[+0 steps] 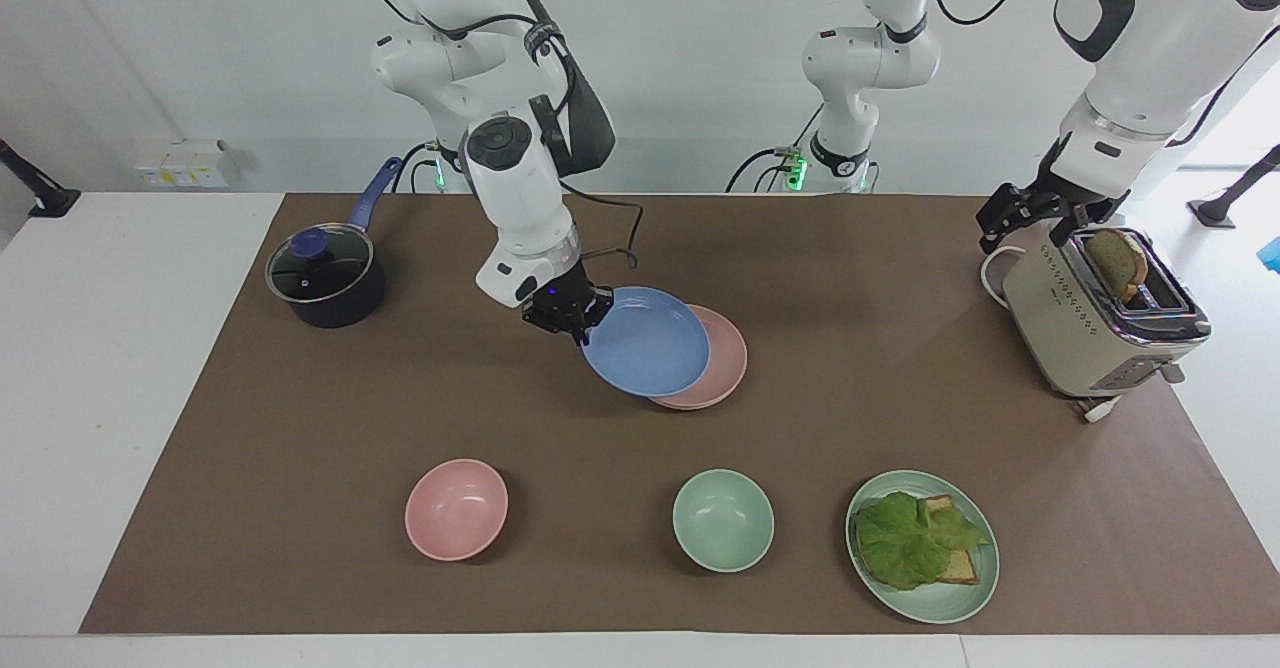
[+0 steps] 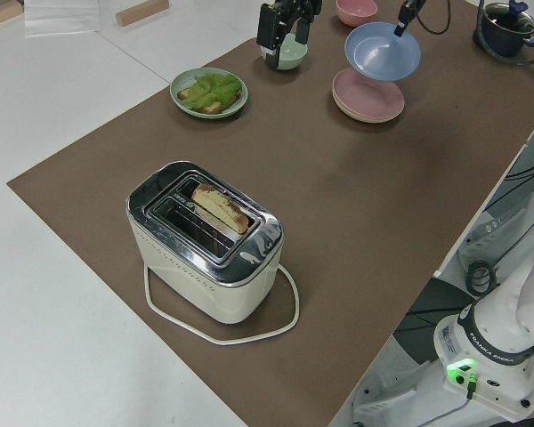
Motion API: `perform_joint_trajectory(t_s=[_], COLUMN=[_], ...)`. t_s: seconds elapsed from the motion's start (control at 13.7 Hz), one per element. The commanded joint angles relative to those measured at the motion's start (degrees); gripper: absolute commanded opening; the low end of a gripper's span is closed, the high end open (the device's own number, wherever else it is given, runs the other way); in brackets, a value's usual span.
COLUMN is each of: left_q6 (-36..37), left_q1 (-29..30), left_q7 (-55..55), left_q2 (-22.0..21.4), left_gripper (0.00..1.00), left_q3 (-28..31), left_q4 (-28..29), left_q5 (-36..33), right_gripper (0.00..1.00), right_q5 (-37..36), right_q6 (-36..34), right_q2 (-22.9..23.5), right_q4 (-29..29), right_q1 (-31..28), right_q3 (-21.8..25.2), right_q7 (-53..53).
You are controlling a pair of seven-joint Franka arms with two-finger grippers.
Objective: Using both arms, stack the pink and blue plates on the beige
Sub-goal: 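Lift the blue plate with the right gripper and carry it onto the pink plate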
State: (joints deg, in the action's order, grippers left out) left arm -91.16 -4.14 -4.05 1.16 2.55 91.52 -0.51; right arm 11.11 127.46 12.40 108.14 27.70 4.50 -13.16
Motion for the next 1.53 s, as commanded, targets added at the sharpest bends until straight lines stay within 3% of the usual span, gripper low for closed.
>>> perform_joint_trajectory(t_s=[0.0, 0.44, 1.31, 1.38, 1.46], left_q6=[0.7, 0.8, 0.8, 0.7, 0.8], left_q1=[0.5, 0.5, 0.5, 0.5, 0.5], left_q7=[0.4, 0.4, 0.4, 0.4, 0.4], left_q2=[-0.4, -0.4, -0.4, -0.4, -0.4], left_gripper=[1.00, 1.00, 1.00, 1.00, 1.00], left_q3=[-0.2, -0.2, -0.2, -0.2, -0.2], left_q4=[-0.5, -0.5, -0.5, -0.5, -0.5], left_q5=[0.2, 0.2, 0.2, 0.2, 0.2], right_gripper=[0.00, 0.00, 0.00, 0.13, 0.36], right_q5=[0.8, 2.8, 4.4, 4.5, 5.2], right_q6=[1.7, 6.0, 10.5, 10.3, 10.2], right_q2=[0.7, 3.4, 6.1, 6.1, 6.1], right_q4=[0.3, 1.5, 2.3, 2.3, 2.3], right_q1=[1.0, 4.1, 4.2, 4.2, 4.2], right_q3=[0.0, -0.1, -0.2, -0.2, -0.2], right_q7=[-0.4, -0.6, 1.1, 1.0, 0.9])
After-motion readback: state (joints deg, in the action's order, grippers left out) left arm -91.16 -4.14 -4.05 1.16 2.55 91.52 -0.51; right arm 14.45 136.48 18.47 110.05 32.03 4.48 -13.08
